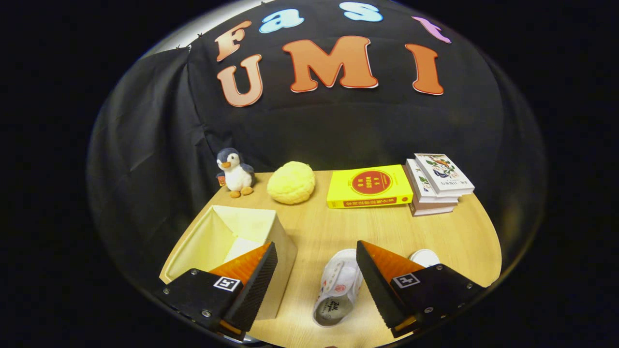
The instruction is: Open the storage box then place both shoes into the box .Put the left shoe in first, then the right shoe, with the right side of both shoes facing outward in a uniform manner.
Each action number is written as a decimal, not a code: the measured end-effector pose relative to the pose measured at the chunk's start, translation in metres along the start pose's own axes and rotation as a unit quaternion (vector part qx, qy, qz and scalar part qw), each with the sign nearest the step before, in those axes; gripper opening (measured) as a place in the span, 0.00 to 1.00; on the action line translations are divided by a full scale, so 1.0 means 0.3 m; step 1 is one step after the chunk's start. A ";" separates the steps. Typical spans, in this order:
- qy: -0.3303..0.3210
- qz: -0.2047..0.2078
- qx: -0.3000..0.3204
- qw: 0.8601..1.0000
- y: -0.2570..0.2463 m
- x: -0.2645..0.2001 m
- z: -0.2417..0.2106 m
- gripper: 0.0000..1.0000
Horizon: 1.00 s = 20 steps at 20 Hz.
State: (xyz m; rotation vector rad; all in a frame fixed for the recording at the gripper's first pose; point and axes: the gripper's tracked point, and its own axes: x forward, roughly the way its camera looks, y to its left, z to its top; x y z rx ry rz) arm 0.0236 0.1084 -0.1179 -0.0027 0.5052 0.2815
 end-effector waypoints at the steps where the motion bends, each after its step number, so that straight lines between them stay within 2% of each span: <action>1: 0.007 -0.008 0.000 1.000 -0.030 0.001 -0.030 0.98; 7: 0.048 -0.043 -0.002 0.998 -0.151 0.008 -0.209 0.98; 14: 0.107 -0.056 -0.002 0.993 -0.206 0.050 -0.429 0.99; 20: 0.141 -0.063 -0.017 0.988 -0.220 0.156 -0.539 0.99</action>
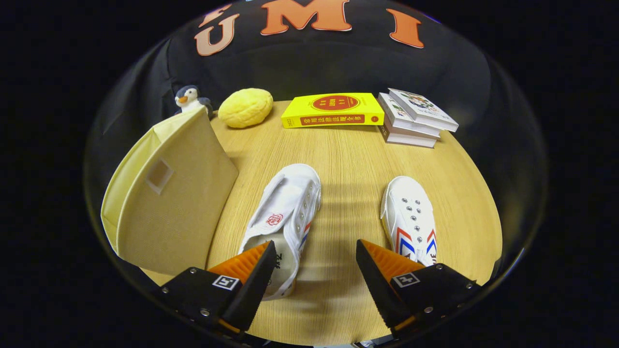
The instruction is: Open the storage box then place both shoes into the box .Put the left shoe in first, then the right shoe, with the right side of both shoes facing outward in a uniform manner.
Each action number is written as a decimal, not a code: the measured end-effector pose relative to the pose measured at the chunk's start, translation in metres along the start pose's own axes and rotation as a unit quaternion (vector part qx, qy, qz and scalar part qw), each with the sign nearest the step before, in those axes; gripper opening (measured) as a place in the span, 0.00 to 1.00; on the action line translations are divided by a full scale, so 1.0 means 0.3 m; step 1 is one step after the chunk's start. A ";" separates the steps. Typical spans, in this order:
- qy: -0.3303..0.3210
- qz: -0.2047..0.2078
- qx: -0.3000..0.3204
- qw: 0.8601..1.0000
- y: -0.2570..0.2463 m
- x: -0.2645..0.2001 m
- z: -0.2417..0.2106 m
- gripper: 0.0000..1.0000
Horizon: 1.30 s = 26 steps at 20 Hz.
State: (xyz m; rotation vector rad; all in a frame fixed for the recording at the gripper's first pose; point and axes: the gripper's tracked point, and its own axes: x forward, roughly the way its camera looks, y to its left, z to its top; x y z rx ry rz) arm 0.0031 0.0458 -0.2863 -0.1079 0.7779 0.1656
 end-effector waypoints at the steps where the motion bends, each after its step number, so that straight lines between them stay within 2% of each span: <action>1: 0.002 0.003 0.000 1.000 0.010 0.021 0.002 0.99; 2: 0.005 0.001 0.002 1.000 0.012 0.044 0.003 0.98; 3: 0.006 -0.003 0.006 1.000 0.010 0.070 0.008 0.93; 5: 0.014 -0.001 0.019 1.000 0.024 0.106 0.005 0.77; 7: 0.023 -0.001 0.034 0.999 0.028 0.137 -0.006 0.57; 8: 0.022 0.014 0.051 0.998 0.055 0.140 0.001 0.47; 9: 0.021 0.007 0.065 0.998 0.052 0.153 0.004 0.29; 11: 0.021 0.007 0.100 0.995 0.041 0.140 0.005 0.01; 15: -0.011 0.034 0.162 0.986 0.064 0.106 0.068 0.00; 18: -0.035 0.056 0.163 0.984 0.090 0.047 0.129 0.00; 21: -0.064 0.041 0.160 0.984 0.087 -0.033 0.205 0.00; 26: -0.106 0.037 0.199 0.974 0.146 -0.237 0.364 0.00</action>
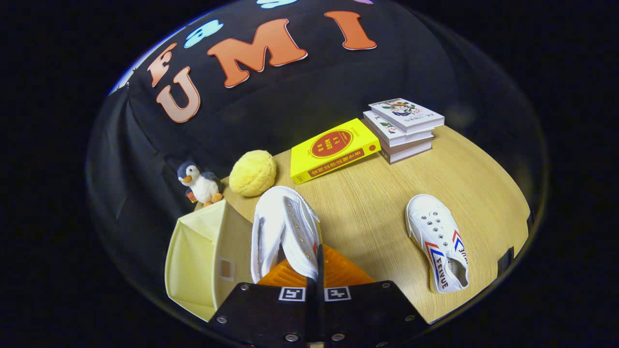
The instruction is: Open the storage box then place both shoes into the box .Put the left shoe in first, then the right shoe, with the right side of both shoes facing outward in a uniform manner.
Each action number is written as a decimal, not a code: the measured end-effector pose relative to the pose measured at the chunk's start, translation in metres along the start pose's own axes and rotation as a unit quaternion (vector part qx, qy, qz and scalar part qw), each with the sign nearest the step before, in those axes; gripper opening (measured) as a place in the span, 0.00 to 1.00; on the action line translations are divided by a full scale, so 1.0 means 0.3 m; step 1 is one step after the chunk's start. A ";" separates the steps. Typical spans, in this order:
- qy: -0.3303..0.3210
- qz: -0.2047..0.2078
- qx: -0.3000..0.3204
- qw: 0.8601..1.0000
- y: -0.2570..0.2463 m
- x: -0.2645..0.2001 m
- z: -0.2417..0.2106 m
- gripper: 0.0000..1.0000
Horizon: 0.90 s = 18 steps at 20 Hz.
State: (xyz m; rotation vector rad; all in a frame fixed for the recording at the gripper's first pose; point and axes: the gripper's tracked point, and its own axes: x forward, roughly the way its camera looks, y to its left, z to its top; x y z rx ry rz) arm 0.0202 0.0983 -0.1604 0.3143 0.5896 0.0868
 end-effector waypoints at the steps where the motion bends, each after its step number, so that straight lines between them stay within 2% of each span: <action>1: -0.011 0.001 0.002 1.000 0.044 -0.037 0.028 0.00; 5: -0.043 0.009 0.022 0.999 0.236 -0.153 0.084 0.00; 8: -0.037 0.023 0.026 0.999 0.397 -0.174 0.040 0.00; 12: -0.007 0.039 0.038 0.998 0.580 -0.108 -0.074 0.00; 18: 0.047 0.017 0.034 0.998 0.675 0.029 -0.275 0.00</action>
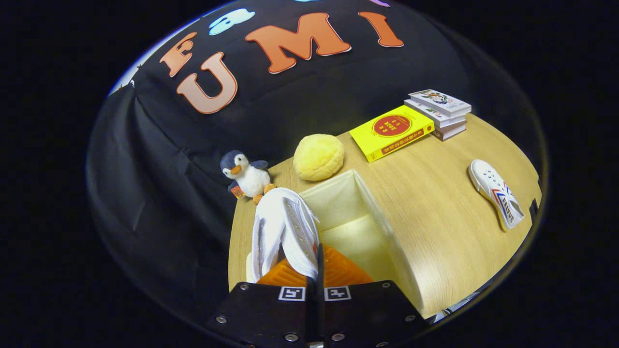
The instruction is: Open the storage box then place both shoes into the box .Put the left shoe in first, then the right shoe, with the right side of both shoes facing outward in a uniform manner.
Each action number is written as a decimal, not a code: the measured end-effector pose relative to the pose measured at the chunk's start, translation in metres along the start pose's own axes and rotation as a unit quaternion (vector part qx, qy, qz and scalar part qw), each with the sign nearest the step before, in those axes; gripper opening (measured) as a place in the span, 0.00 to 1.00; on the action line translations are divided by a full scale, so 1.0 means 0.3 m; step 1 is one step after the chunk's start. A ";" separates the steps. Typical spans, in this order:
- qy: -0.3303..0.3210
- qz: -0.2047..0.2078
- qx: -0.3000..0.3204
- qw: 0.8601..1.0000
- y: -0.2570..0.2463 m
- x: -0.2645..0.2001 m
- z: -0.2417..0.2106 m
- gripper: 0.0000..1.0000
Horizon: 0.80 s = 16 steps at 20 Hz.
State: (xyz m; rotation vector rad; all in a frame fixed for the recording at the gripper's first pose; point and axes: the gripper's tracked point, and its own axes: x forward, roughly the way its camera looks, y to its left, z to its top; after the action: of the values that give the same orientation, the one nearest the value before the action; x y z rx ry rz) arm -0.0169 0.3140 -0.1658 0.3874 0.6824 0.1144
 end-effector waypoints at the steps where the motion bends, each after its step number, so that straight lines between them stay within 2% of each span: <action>1: 0.006 -0.007 -0.002 1.000 -0.005 0.024 -0.017 0.00; 4: 0.011 -0.037 -0.010 0.999 -0.025 0.075 -0.052 0.00; 8: 0.021 -0.042 -0.009 0.999 -0.011 0.136 -0.100 0.00; 11: 0.052 -0.053 0.001 0.997 -0.021 0.187 -0.190 0.00; 13: 0.077 -0.044 0.000 0.996 -0.009 0.202 -0.225 0.03; 14: 0.067 -0.033 -0.008 0.997 0.010 0.195 -0.205 0.09; 16: 0.036 -0.041 -0.046 0.997 -0.001 0.166 -0.141 0.70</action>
State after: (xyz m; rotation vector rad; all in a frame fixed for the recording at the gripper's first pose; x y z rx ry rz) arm -0.0051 0.3383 -0.2252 0.2667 0.7603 0.0823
